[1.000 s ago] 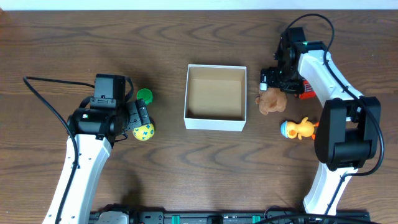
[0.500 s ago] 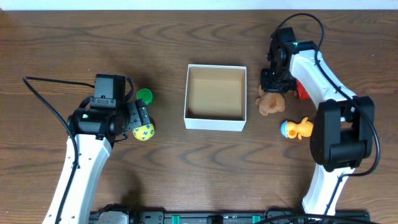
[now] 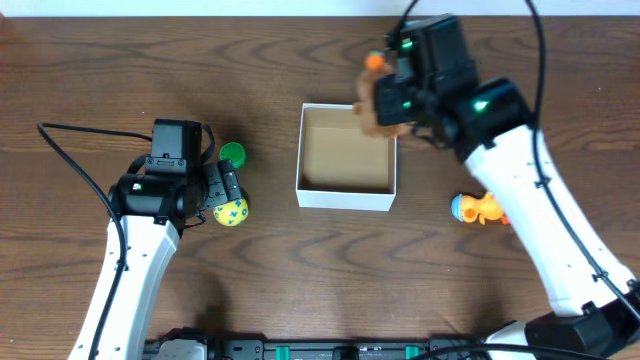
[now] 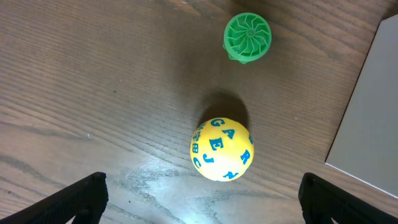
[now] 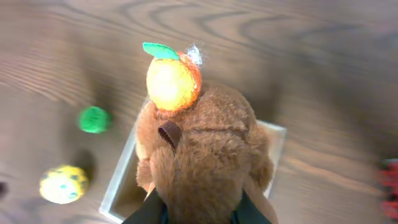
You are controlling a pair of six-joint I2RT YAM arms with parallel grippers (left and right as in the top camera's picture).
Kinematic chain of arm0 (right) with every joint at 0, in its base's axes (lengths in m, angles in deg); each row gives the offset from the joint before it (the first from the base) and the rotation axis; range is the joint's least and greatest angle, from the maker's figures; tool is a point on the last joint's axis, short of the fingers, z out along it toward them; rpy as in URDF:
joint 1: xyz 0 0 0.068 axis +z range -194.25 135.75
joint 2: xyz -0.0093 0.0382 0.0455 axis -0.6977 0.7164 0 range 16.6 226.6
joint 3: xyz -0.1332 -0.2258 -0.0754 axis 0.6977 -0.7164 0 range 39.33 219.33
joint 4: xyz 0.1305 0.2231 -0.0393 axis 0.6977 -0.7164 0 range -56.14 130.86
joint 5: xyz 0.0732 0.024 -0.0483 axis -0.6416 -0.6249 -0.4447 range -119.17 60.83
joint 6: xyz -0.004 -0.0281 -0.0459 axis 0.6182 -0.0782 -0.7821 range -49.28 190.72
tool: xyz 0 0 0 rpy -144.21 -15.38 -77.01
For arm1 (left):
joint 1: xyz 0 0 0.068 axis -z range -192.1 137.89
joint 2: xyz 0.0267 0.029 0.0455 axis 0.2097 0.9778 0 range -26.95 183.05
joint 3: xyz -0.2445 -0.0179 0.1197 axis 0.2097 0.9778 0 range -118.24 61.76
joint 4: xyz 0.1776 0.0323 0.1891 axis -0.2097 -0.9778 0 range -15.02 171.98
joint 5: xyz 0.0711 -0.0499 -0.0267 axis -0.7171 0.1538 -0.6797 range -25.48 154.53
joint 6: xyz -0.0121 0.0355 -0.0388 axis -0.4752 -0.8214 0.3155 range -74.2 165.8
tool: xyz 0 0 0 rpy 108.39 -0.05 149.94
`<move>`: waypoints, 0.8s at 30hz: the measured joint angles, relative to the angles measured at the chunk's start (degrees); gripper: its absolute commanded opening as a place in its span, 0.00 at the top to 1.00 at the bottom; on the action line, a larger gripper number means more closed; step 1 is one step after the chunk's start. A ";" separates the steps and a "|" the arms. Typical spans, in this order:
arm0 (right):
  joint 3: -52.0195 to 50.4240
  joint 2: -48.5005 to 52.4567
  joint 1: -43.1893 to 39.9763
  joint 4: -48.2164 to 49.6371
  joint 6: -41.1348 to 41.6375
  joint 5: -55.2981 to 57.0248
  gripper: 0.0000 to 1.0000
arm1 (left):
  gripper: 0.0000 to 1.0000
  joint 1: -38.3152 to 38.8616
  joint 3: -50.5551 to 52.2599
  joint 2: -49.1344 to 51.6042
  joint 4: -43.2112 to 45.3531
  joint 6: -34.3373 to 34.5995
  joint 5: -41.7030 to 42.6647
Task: Pack container
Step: 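Carry the bear with right gripper into the white box and release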
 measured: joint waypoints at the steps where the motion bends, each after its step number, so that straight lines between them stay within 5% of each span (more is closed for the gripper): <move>1: -0.31 0.66 0.94 0.63 1.73 0.37 0.99 | 0.02 -0.02 0.00 0.00 0.00 0.00 0.00; 10: -3.34 17.59 7.87 9.18 15.80 4.00 0.94 | 0.02 -0.02 0.00 0.00 -0.02 0.00 0.00; 21: -4.15 23.65 8.52 15.74 15.30 5.95 0.25 | 0.02 -0.02 0.00 0.00 0.00 0.00 0.00; 24: -4.15 23.32 8.09 15.72 12.35 6.08 0.21 | 0.02 -0.02 0.00 0.00 -0.02 0.00 0.00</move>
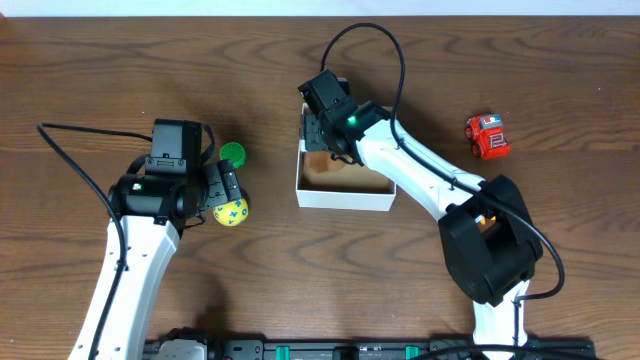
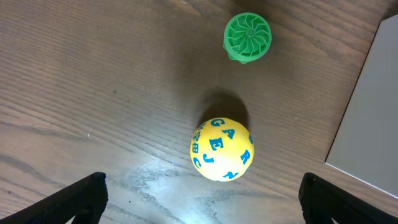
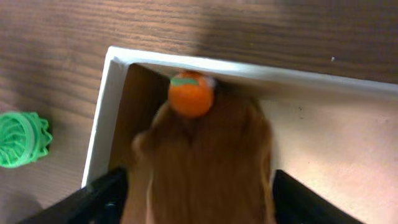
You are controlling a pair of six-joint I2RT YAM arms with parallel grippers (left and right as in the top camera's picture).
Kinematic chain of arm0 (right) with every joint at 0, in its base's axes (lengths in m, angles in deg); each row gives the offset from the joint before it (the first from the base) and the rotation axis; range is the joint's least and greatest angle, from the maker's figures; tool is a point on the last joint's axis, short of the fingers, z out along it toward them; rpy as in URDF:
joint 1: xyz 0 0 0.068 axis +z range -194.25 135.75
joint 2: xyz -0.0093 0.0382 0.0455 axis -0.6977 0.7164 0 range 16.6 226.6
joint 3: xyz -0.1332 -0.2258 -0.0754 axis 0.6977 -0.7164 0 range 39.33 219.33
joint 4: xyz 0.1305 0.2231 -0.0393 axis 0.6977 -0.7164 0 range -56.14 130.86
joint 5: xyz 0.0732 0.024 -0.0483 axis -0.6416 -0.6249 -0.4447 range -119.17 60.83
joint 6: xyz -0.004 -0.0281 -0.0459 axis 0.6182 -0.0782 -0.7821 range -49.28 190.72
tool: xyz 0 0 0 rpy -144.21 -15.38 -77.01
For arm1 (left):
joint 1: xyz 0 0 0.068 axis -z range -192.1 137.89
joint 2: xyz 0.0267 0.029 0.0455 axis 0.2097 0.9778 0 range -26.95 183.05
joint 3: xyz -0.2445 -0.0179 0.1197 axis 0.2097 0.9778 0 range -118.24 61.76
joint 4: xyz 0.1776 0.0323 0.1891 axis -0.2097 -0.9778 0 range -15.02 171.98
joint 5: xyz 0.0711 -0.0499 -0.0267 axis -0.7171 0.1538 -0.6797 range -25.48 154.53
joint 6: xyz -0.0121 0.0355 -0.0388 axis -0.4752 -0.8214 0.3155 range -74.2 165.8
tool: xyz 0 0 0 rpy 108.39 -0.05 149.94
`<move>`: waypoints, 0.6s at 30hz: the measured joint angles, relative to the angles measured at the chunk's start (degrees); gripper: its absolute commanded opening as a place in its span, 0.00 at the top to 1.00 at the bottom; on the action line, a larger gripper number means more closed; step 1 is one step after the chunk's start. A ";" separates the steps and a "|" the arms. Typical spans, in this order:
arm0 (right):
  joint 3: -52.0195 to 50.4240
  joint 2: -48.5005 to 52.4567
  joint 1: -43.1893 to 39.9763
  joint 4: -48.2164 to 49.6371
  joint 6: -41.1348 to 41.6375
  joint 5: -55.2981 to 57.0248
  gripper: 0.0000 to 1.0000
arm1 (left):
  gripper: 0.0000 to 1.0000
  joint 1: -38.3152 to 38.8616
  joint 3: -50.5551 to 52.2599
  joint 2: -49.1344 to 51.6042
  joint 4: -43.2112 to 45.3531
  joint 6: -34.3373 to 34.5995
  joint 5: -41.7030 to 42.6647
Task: Pack container
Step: 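Carry the bear with right gripper into the white box and release, then move right gripper to the red toy fire truck and grasp it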
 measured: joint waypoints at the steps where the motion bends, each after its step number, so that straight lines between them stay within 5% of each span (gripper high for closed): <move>1: 0.00 -0.37 -0.28 -0.11 -1.14 0.02 0.21 | 0.02 0.00 0.00 0.00 0.00 0.00 0.00; 9: -0.02 -12.33 -5.92 -9.03 -5.79 1.81 0.12 | 0.02 0.00 0.00 0.00 0.00 0.00 0.00; 13: 0.24 -20.92 -13.68 -15.17 -5.99 6.16 0.01 | 0.02 0.00 0.00 0.00 0.00 0.00 0.00; 18: 0.66 -22.97 -26.56 -19.30 -7.39 9.25 0.01 | 0.02 0.00 0.00 0.00 0.00 0.00 0.00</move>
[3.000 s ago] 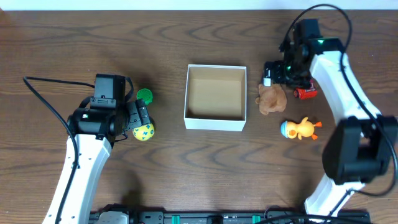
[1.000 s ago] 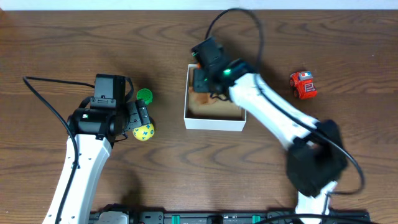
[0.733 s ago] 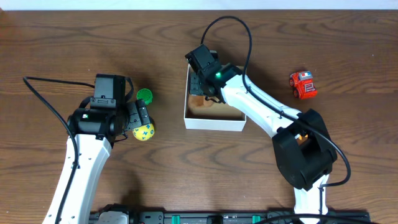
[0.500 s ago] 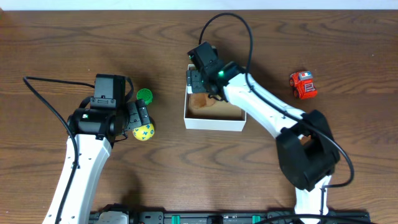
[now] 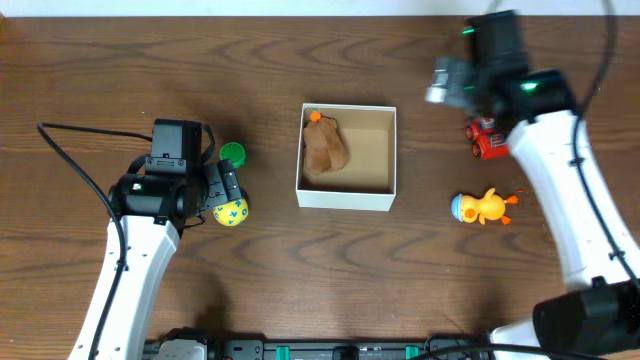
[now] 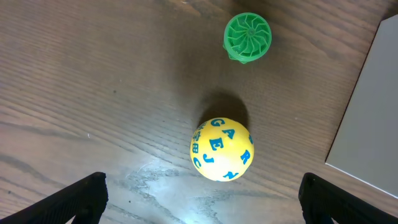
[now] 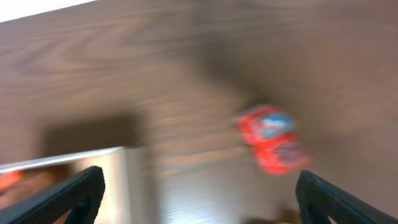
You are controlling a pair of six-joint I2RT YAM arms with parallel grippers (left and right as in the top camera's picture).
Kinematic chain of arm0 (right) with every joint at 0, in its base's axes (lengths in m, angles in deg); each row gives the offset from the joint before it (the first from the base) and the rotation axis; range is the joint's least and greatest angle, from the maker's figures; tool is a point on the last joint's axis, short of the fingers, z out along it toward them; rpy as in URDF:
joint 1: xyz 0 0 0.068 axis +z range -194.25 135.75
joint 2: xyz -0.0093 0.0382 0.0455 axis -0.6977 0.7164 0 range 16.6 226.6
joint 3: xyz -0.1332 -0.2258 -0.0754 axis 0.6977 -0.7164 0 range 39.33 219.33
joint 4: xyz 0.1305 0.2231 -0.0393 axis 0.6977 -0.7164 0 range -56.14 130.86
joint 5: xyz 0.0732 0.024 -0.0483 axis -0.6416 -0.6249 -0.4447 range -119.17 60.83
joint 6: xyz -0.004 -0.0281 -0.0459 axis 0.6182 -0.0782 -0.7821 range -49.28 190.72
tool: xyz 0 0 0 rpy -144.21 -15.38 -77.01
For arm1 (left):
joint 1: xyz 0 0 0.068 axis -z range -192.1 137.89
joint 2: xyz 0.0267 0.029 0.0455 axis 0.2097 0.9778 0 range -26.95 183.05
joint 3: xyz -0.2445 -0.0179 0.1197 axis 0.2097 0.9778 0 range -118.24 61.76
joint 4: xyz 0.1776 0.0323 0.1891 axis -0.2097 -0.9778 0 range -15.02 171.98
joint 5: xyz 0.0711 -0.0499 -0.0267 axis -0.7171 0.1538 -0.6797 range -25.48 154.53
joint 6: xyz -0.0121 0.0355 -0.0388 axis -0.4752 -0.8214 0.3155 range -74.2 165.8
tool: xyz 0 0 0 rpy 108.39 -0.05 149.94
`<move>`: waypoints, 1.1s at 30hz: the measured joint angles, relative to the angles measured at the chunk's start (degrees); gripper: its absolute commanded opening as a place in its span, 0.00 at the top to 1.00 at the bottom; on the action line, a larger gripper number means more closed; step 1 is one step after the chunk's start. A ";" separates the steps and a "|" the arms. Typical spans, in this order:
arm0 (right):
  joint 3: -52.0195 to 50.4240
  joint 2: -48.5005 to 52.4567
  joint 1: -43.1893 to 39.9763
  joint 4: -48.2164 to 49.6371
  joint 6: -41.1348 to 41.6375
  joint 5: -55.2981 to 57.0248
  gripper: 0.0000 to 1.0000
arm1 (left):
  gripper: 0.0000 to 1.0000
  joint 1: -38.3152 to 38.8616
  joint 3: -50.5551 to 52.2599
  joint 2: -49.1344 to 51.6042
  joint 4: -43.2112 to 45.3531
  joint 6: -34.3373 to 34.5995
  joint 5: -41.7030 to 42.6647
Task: Pack container
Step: 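Move right gripper to the red toy fire truck and grasp it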
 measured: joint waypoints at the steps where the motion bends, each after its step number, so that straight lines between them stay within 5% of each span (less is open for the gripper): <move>1: -0.09 0.66 -2.38 -0.17 -0.81 0.13 0.01 | 0.02 0.02 0.00 0.00 0.00 0.00 0.00; 9: -4.28 11.39 -14.05 4.92 -12.57 -5.90 0.01 | 0.02 0.00 0.00 0.00 0.00 0.00 0.00; 23: -4.63 24.74 -16.39 6.80 -23.34 -13.64 0.07 | 0.02 0.02 0.00 0.00 0.00 0.00 0.00; 33: -4.66 26.36 -16.39 8.39 -24.90 -16.11 0.38 | 0.02 0.00 0.00 0.00 0.00 0.00 0.00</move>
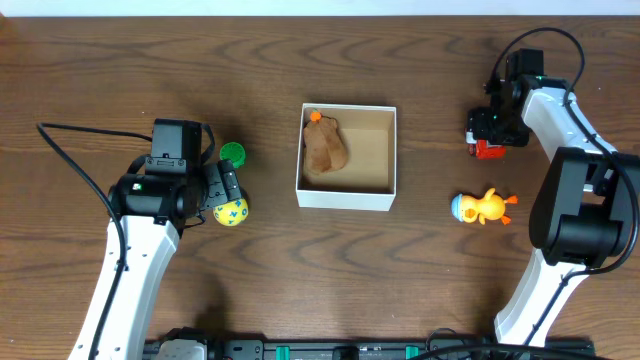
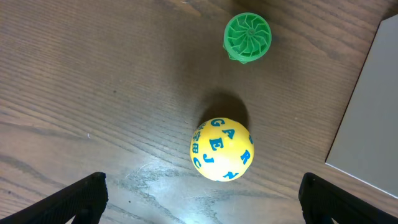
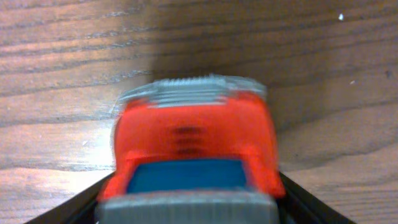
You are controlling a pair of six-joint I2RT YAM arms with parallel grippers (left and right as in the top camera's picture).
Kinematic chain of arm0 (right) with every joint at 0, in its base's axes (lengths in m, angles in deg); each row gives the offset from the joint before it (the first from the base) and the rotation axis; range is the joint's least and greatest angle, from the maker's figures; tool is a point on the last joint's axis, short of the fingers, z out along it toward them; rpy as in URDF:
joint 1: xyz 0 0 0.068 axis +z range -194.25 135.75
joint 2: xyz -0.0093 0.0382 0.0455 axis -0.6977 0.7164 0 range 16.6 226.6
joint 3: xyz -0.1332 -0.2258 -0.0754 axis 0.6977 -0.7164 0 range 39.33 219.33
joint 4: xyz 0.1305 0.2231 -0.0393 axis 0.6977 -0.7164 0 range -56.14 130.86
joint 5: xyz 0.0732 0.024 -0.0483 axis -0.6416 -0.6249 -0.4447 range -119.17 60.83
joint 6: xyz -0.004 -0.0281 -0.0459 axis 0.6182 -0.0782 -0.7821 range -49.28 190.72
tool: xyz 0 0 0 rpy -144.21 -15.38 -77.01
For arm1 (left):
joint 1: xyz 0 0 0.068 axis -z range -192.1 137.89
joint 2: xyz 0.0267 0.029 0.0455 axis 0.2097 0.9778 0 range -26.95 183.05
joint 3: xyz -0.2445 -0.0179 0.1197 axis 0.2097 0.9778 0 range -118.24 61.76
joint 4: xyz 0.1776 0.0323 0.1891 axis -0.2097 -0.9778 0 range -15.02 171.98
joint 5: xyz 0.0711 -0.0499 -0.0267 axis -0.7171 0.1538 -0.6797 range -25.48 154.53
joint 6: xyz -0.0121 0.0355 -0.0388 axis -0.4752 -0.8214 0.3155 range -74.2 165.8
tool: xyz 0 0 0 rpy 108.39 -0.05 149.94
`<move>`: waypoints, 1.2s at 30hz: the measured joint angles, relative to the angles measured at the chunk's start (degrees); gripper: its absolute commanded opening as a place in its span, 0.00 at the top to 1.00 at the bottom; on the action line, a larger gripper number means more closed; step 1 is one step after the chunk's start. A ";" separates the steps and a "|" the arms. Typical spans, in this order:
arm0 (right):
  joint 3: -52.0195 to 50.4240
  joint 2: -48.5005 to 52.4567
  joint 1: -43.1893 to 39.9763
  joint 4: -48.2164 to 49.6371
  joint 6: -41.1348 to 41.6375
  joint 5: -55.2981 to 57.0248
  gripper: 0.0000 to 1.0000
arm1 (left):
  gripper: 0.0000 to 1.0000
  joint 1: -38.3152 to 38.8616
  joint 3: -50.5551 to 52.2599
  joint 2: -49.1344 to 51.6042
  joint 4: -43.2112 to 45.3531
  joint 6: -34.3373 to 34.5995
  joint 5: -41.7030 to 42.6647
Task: Pack container
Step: 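Move right gripper to the red toy fire truck and grasp it, then place the red truck into the box beside the bear, release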
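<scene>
The white box (image 1: 346, 198) stands mid-table, and a brown plush bear (image 1: 325, 147) with an orange on its head lies in its left half. My right gripper (image 3: 199, 186) is open low over the red toy car (image 3: 194, 146), one finger on each side of it; the car (image 1: 489, 150) rests on the table right of the box. My left gripper (image 2: 202, 199) hangs open just short of the yellow letter ball (image 2: 222, 149). Beyond the ball lies a green ridged disc (image 2: 247, 37). A yellow duck (image 1: 482, 207) sits right of the box.
The box's outer wall (image 2: 367, 112) shows at the right edge of the left wrist view. A black cable (image 1: 85, 135) trails over the table left of the left arm. The dark wood table (image 1: 300, 290) spreads around everything.
My right gripper was open above the table between box and car; now it is down at the red car, fingers straddling it. The left arm, ball, disc, bear and duck have not moved.
My right gripper held the plush bear above the box's far right corner. Then it was down inside the box with the bear. Then the bear lay in the box and the gripper was open off to the right. Now it brackets the red car. The left arm stayed still.
</scene>
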 measured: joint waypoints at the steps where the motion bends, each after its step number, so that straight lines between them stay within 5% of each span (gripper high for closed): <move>1: 0.00 0.00 0.00 0.00 0.07 -0.15 0.39 | 0.02 0.00 0.00 0.00 0.00 0.00 0.00; 10: 0.02 0.00 0.00 0.02 1.60 -0.31 0.55 | 0.02 0.00 0.00 0.00 0.00 0.00 0.00; 22: -0.72 -8.61 3.39 -4.31 6.51 -1.29 0.59 | 0.02 0.00 0.00 0.00 0.00 0.00 0.00; 30: -0.11 -27.08 18.99 -3.23 12.35 -2.47 0.63 | 0.02 0.02 0.00 0.00 0.00 0.00 0.00; 36: 0.04 -25.70 31.95 -3.23 20.65 2.95 0.57 | 0.02 0.00 0.00 0.00 0.02 0.00 0.00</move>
